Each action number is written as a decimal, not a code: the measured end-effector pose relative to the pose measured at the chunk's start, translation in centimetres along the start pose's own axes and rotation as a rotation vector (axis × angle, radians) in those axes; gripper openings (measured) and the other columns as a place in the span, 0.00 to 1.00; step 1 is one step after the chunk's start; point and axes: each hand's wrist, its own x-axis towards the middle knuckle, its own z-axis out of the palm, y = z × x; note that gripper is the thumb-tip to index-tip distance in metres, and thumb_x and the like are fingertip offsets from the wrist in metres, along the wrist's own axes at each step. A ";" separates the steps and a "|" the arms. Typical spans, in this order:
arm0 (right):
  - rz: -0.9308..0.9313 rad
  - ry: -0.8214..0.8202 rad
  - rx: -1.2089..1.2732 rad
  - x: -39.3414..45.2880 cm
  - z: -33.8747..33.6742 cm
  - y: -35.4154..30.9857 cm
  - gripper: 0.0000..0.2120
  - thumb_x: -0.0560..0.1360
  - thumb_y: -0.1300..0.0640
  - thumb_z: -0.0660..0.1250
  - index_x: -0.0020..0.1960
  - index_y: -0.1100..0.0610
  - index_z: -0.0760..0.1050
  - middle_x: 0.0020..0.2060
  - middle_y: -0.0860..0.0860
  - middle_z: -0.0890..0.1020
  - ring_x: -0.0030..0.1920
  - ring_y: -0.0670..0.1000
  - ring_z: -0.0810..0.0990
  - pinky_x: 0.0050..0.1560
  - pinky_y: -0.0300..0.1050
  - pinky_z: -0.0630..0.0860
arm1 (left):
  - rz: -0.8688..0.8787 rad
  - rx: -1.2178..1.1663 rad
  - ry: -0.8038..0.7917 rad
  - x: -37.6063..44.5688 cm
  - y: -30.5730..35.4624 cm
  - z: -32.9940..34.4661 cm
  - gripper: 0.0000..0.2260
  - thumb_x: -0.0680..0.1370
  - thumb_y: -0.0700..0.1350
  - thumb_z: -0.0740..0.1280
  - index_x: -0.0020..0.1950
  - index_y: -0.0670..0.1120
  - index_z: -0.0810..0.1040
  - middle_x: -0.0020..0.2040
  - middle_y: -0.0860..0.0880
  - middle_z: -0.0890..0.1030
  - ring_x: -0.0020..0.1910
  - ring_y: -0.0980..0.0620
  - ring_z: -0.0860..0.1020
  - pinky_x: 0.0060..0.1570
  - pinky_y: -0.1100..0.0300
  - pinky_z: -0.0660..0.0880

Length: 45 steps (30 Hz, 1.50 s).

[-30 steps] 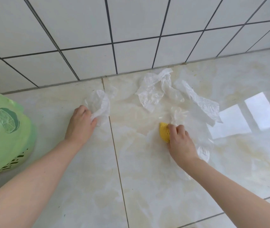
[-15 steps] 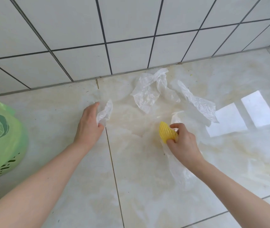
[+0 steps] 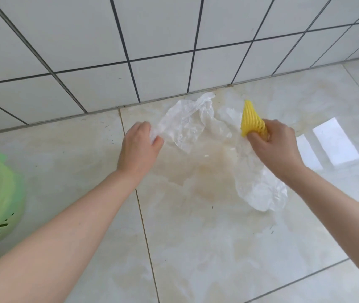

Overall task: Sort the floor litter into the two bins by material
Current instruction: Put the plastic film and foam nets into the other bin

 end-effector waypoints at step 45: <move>0.018 0.020 0.069 4.3 4.2 2.7 0.11 0.70 0.69 0.61 0.32 0.59 0.66 0.45 0.59 0.72 0.44 0.55 0.71 0.35 0.36 0.62 | 0.102 -0.143 -0.172 -2.0 0.2 1.3 0.25 0.71 0.37 0.69 0.66 0.46 0.67 0.60 0.48 0.66 0.47 0.51 0.73 0.45 0.60 0.70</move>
